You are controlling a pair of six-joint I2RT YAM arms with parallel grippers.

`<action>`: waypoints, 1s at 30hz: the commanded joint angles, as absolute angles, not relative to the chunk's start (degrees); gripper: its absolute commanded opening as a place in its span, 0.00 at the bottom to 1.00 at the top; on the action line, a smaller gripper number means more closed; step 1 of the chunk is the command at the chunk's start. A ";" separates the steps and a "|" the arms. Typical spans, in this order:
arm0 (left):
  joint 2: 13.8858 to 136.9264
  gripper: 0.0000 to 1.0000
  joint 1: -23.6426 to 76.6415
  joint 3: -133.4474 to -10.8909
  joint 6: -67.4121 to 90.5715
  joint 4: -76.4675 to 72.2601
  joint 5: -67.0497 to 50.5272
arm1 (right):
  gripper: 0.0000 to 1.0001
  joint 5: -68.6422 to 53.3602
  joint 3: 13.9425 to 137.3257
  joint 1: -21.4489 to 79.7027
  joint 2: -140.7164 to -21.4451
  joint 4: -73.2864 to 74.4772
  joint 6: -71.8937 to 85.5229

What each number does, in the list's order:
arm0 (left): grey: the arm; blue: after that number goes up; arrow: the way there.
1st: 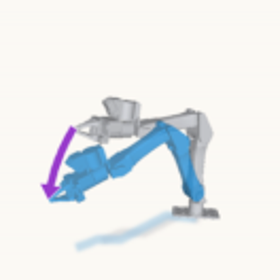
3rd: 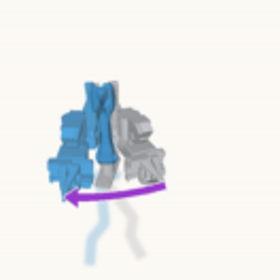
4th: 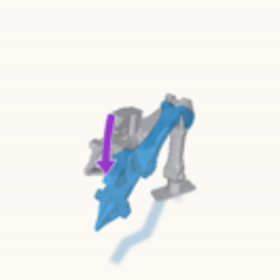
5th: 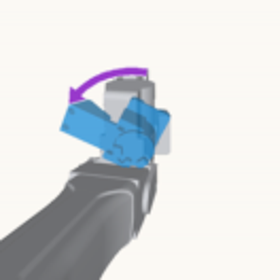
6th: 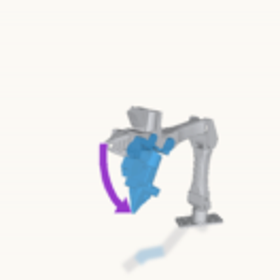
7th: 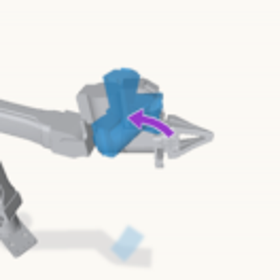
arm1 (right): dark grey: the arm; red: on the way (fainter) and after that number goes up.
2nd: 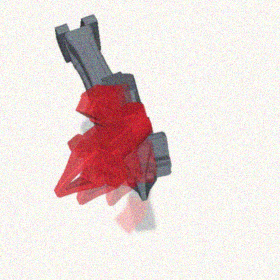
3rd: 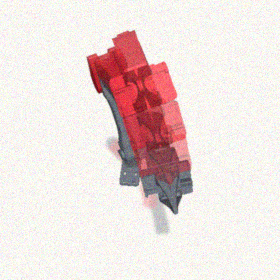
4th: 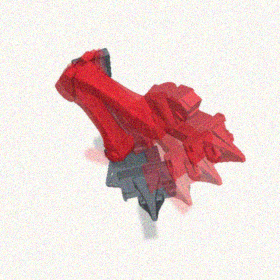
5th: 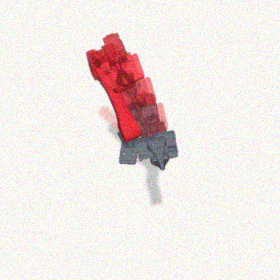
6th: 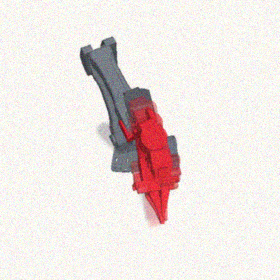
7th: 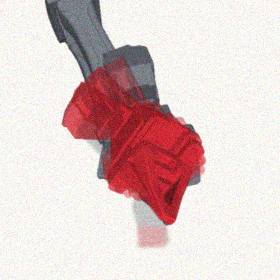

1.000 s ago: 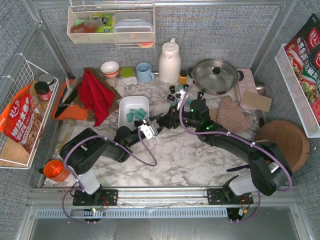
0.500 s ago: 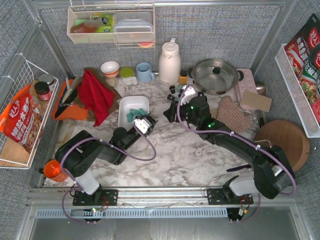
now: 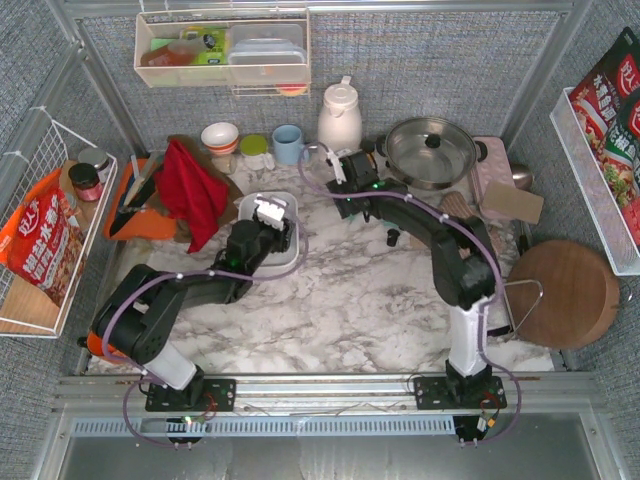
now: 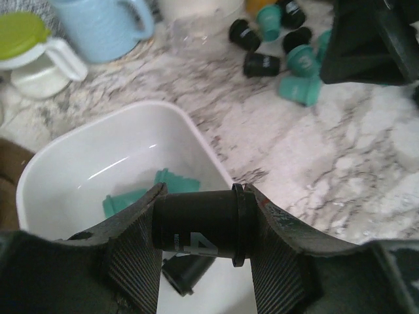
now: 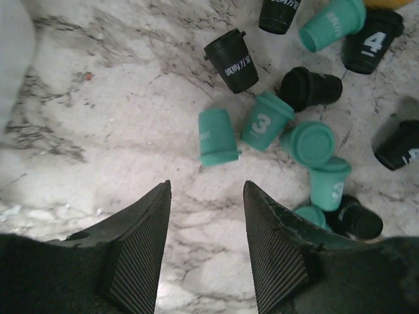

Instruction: Mix the coffee capsules in the storage basket

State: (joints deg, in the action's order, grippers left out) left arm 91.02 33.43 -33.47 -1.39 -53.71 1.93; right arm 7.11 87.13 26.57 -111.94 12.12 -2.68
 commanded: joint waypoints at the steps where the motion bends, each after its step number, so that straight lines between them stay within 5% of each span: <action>1: 92.59 0.00 31.68 -38.43 1.88 -39.14 5.52 | 0.51 7.68 97.96 26.03 -120.94 25.26 -10.00; 11: 99.80 0.07 27.50 -48.63 2.71 -35.38 4.98 | 0.49 7.97 109.04 25.37 -130.77 29.91 -12.96; 15: 102.50 0.34 26.83 -51.13 2.72 -37.09 7.74 | 0.49 8.32 111.29 24.98 -132.73 30.75 -13.14; 21: 104.81 0.62 26.45 -52.86 3.35 -38.24 8.54 | 0.49 7.69 116.19 24.70 -135.40 33.28 -13.83; 24: 104.60 0.98 26.44 -51.66 4.39 -40.07 9.26 | 0.49 7.32 119.13 24.71 -137.37 35.73 -13.82; 30: 100.72 0.99 26.41 -46.74 5.22 -46.64 9.16 | 0.49 6.06 121.84 24.62 -139.31 37.73 -14.12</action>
